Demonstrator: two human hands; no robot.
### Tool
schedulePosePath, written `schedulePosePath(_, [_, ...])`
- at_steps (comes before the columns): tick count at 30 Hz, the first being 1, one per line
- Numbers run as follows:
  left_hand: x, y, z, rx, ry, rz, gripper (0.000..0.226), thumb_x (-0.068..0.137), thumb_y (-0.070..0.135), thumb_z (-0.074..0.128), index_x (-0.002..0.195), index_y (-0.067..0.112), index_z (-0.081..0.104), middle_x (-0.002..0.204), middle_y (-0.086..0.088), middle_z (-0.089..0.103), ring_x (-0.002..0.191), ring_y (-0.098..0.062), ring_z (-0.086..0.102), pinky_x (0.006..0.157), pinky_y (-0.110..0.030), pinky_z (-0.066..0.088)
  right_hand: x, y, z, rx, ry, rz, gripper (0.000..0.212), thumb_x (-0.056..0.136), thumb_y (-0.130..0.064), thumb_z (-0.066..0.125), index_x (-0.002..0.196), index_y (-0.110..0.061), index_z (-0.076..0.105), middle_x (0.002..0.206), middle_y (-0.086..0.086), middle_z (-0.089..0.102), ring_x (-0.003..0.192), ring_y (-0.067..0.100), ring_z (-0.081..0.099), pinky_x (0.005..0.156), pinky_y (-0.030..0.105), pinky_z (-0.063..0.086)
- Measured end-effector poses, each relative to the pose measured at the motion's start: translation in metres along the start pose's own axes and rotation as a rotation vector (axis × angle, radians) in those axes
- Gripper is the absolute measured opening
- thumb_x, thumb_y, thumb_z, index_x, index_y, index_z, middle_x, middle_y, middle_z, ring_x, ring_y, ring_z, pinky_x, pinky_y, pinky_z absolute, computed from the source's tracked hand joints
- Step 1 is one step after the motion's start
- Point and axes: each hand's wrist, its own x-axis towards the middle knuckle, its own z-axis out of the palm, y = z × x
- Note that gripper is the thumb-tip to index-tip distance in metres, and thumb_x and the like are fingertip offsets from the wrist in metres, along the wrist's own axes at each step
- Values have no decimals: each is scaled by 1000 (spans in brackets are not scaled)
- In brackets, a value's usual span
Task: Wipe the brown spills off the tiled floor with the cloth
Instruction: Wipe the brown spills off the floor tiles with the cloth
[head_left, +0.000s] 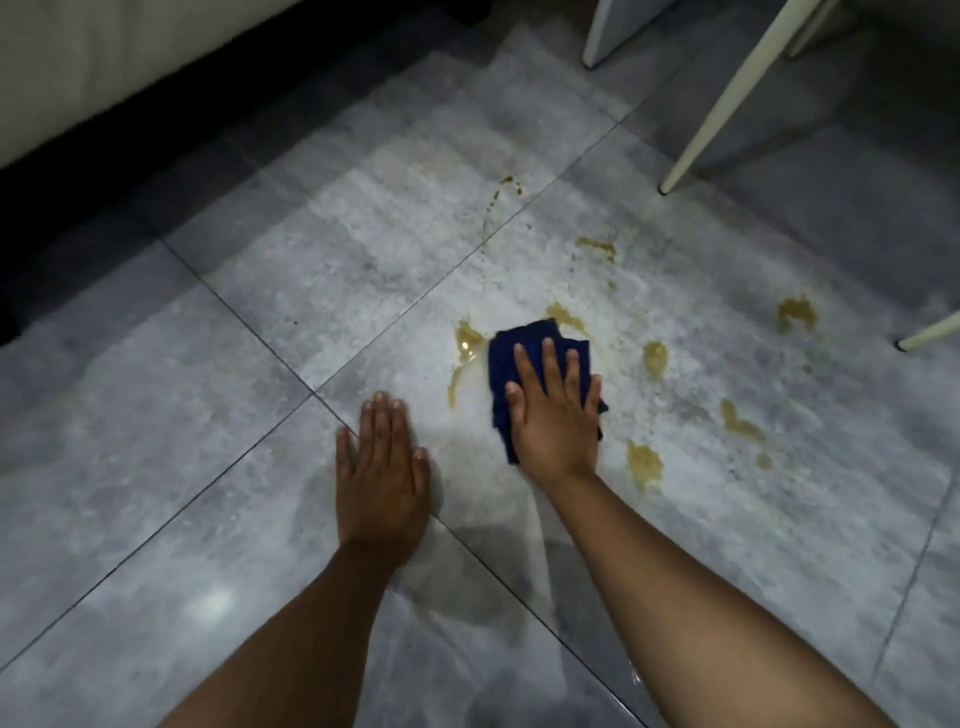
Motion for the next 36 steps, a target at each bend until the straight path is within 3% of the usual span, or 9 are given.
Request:
schedulePosePath(3, [18,1,-8,-93,38,-10,61,98,39,13,153,12,7,160,-5,1,147,-13,-7,119,-43,-4,-25,6,6,31,69,73,52,101,-48,9,151,-35,4,160,-3,-4,146,22,-11,115,49,-10])
schedulePosePath(8, [65,-11,-12,-15,39,-132,64,98,43,6,152,11,-4,160,-8,-8,146,-16,-13,119,-44,-5,-38,-37,23,3,71,-94,51,100,-45,21,149,-33,23,158,2,18,146,30,13,114,54,2])
schedulePosePath(12, [66,-11,-6,12,60,-138,61,101,41,11,152,11,-2,160,-7,-5,146,-15,-12,119,-42,-7,25,-60,10,-7,13,-248,51,102,-45,18,151,-34,16,160,1,8,147,27,-2,115,51,-9])
schedulePosePath(16, [66,-13,-6,0,73,-135,61,101,38,15,152,11,0,161,-6,-3,146,-14,-10,119,-42,-6,74,-30,-6,6,34,-72,52,101,-48,13,151,-36,9,161,-2,-1,147,23,-8,115,48,-12])
schedulePosePath(21, [67,-13,-6,-10,73,-160,61,100,38,15,153,11,0,161,-5,-3,146,-13,-11,118,-41,-8,24,-21,-2,38,79,160,52,101,-47,13,152,-35,6,161,-1,-3,146,23,-10,115,49,-12])
schedulePosePath(24, [67,-12,-7,7,67,-152,61,100,37,13,152,11,-2,161,-6,-5,146,-14,-11,119,-42,-7,3,-58,12,13,74,14,54,100,-48,12,151,-32,13,160,2,6,147,28,-3,115,51,-12])
schedulePosePath(28, [67,-13,-7,12,62,-160,62,99,39,10,152,11,-2,160,-6,-6,146,-14,-12,119,-42,-7,51,-79,10,-36,2,-151,54,99,-49,10,151,-36,7,161,-1,0,147,25,-7,115,51,-10])
schedulePosePath(32, [69,-13,-5,8,81,-145,62,98,39,11,153,11,1,161,-6,-3,147,-15,-10,118,-42,-7,96,-37,-8,0,49,4,52,101,-47,15,151,-36,9,161,-1,0,147,25,-5,116,52,-6])
schedulePosePath(36, [67,-15,-4,2,67,-142,62,99,39,11,152,11,-2,160,-7,-5,146,-15,-11,119,-43,-7,40,-12,-9,65,95,223,52,101,-47,13,151,-35,6,161,0,-3,146,25,-9,115,52,-9])
